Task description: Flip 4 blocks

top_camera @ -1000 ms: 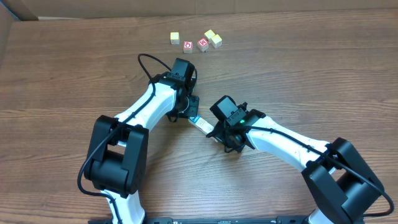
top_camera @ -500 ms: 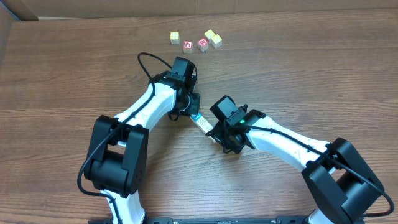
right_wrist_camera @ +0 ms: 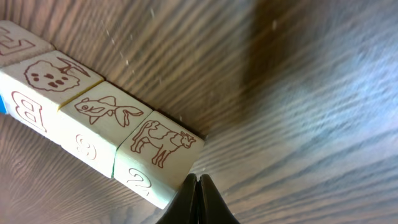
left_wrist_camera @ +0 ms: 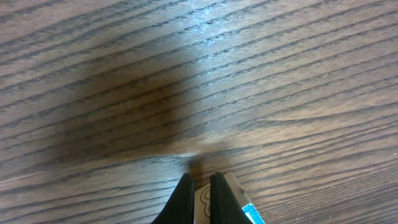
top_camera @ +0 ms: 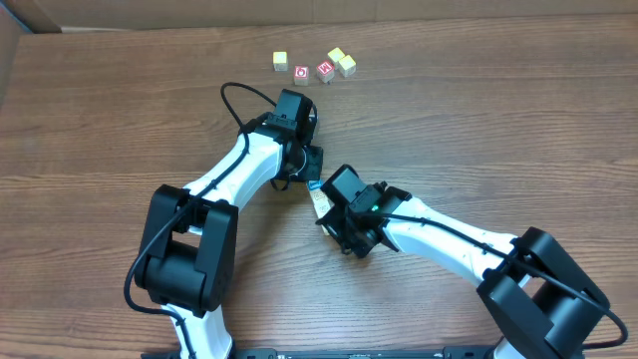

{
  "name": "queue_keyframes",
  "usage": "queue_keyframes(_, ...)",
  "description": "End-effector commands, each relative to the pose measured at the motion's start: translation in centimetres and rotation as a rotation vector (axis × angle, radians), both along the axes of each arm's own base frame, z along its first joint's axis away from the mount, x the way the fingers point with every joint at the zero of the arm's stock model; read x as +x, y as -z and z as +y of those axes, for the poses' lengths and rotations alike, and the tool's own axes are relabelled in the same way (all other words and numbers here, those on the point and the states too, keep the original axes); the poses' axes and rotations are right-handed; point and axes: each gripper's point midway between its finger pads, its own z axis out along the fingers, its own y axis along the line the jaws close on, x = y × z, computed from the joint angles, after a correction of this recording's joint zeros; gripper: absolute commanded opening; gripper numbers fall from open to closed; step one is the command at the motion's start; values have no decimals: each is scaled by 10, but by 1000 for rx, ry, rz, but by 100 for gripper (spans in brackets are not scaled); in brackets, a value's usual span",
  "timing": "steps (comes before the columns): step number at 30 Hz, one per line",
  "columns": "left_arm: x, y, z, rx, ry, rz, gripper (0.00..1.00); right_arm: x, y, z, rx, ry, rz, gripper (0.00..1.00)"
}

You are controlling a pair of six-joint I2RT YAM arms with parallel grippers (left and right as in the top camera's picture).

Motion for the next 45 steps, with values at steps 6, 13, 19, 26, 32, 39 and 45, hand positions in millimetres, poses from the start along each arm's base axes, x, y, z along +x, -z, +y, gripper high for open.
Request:
queue_keyframes(6,-2,3,-7,-29,5,19,4,2,-5,6,5,78,-25,4)
queue_keyframes(13,0,2,-7,-32,6,12,4,-2,-6,12,18,103,-16,4)
queue_keyframes(19,0,2,-7,-32,6,11,4,-2,-7,17,36,129,-12,5)
queue_keyframes(26,0,2,-7,-32,6,11,4,-4,-7,18,39,137,-6,5)
queue_keyframes(32,1,2,-8,-34,6,5,4,-6,-8,23,45,126,-11,7)
queue_keyframes(39,2,2,-8,-35,6,1,4,-5,-9,24,51,125,-20,7)
queue_keyframes(45,4,1,-9,-38,6,-7,4,-4,-9,26,57,125,-24,7)
